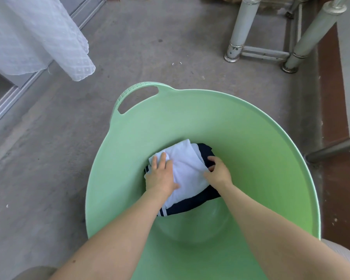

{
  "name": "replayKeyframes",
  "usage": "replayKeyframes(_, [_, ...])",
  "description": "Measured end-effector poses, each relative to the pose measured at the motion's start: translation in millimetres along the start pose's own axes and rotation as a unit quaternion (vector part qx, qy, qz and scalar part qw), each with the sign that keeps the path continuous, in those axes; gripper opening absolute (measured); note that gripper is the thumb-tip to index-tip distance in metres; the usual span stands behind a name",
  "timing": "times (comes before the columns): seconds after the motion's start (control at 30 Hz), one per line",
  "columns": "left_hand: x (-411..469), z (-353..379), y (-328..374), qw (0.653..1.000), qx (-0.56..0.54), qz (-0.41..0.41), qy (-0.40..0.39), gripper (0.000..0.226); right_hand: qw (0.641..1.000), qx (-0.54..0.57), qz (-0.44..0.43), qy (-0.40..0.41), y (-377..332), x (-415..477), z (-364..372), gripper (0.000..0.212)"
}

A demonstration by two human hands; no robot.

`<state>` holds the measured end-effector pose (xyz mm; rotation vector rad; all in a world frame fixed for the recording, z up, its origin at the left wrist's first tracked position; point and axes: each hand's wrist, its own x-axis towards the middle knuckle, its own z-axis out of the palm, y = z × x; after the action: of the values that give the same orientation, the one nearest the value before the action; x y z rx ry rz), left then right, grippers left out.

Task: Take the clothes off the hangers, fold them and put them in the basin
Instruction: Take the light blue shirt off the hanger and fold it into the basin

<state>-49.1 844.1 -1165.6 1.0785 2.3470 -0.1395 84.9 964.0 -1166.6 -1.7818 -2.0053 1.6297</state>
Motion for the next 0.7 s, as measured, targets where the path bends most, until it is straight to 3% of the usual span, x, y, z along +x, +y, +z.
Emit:
replayKeyframes(0.13, [0.6, 12.0, -2.3, 0.998, -0.042, -0.022, -0.051, 0.105, 0.962, -0.250, -0.107, -0.014, 7.4, 3.9, 8.4, 0.074])
replayKeyframes(0.27, [11.8, 19.0, -9.5, 0.995, -0.060, -0.026, -0.071, 0.110, 0.962, -0.246, -0.079, -0.087, 13.1, 19.0, 22.3, 0.075])
replayKeyframes(0.43, [24.2, 5.0, -16.0, 0.994, -0.056, -0.013, -0.095, 0.110, 0.971, -0.227, -0.034, -0.065, 2.2, 24.2, 18.3, 0.068])
replayKeyframes(0.5, [19.3, -12.2, -13.8, 0.995, -0.048, -0.011, -0.087, 0.100, 0.980, -0.191, -0.021, -0.052, -10.7, 11.7, 8.4, 0.065])
replayKeyframes(0.7, [-30.1, -116.2, 4.8, 0.996, -0.065, 0.002, -0.068, 0.040, 0.995, -0.079, -0.010, -0.055, -79.9, -55.7, -53.6, 0.037])
